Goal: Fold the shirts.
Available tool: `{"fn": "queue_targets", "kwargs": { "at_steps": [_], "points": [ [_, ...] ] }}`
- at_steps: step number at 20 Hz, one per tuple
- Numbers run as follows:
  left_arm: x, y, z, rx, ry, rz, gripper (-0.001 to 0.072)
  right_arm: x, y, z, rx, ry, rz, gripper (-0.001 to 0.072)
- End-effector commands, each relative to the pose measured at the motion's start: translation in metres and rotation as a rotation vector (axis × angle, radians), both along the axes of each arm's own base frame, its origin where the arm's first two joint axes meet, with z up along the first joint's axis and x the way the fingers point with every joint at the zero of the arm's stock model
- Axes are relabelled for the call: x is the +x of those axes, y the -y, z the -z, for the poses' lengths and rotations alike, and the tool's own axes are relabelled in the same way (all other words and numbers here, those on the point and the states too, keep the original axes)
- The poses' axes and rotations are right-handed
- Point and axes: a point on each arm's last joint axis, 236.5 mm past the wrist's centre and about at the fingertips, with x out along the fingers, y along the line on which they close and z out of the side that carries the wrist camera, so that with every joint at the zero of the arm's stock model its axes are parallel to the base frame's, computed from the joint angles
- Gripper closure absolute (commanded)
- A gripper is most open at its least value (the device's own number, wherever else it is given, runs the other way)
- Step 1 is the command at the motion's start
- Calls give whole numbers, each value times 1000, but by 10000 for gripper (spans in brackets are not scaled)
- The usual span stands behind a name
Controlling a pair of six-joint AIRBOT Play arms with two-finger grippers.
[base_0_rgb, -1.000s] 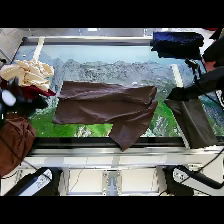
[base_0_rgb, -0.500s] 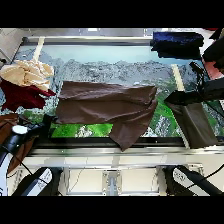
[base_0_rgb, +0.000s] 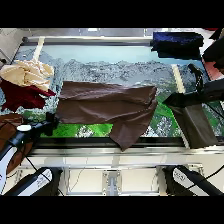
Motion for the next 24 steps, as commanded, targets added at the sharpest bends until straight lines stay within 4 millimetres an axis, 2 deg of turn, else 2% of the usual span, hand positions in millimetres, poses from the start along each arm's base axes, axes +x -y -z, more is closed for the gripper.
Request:
{"fn": "queue_targets", "kwargs": {
  "at_steps": [1, 2, 4, 6, 8, 10, 12, 17, 22, 23, 24],
  "points": [
    [4, 7, 3, 24, 15, 60, 698, -35, -9, 36, 28, -111, -15, 391],
    [5, 7, 2, 33, 21, 71, 698, -49, -13, 58, 38, -150, 8, 382],
    [6, 7, 0, 34, 25, 73, 698, -83, -27, 102, 103, -265, 71, 245],
    [7, 7, -1, 36, 30, 78, 698, -114, -52, 130, 220, -391, 120, 218],
    [7, 7, -3, 36, 34, 80, 698, -126, -60, 154, 258, -432, 192, 220],
    [7, 8, -2, 32, 32, 82, 698, -127, -61, 173, 276, -431, 274, 223],
    [7, 8, -2, 32, 32, 82, 698, -126, -64, 182, 271, -405, 291, 224],
    [7, 8, -2, 32, 32, 83, 698, -120, -100, 197, 212, -354, 222, 225],
    [7, 8, -2, 55, 41, 114, 698, -93, -117, 194, 162, -260, 221, 238],
    [7, 8, -2, 60, 43, 121, 698, -91, -121, 192, 165, -269, 217, 303],
    [7, 8, -2, 60, 43, 122, 698, -91, -126, 191, 167, -272, 201, 468]
  ]
}}
